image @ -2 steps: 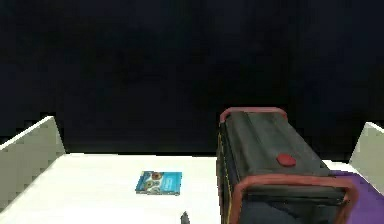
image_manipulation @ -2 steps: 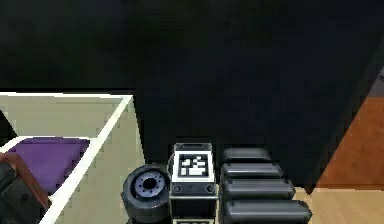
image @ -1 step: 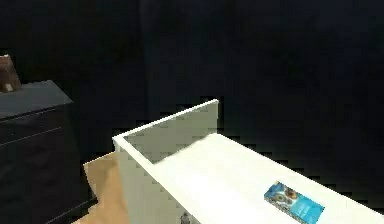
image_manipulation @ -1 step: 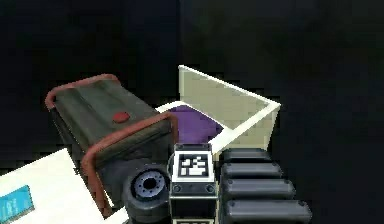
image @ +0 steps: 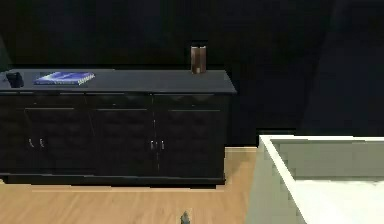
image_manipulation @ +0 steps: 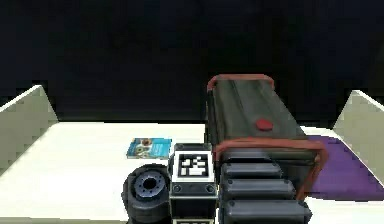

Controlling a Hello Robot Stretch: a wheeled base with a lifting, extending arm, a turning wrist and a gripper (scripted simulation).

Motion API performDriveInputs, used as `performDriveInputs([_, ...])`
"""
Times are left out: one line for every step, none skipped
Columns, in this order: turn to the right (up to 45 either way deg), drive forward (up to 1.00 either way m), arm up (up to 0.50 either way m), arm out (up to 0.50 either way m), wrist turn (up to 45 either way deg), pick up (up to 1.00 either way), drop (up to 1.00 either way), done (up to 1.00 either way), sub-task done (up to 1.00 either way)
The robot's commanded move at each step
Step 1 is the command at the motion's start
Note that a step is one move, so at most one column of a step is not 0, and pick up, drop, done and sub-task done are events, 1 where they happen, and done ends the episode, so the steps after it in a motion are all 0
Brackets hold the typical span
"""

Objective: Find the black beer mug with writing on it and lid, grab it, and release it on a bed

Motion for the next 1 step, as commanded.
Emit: performDriveInputs([-27.0,0.00,0.00,0.00,0.0,0.00,0.00,0.00,0.00])
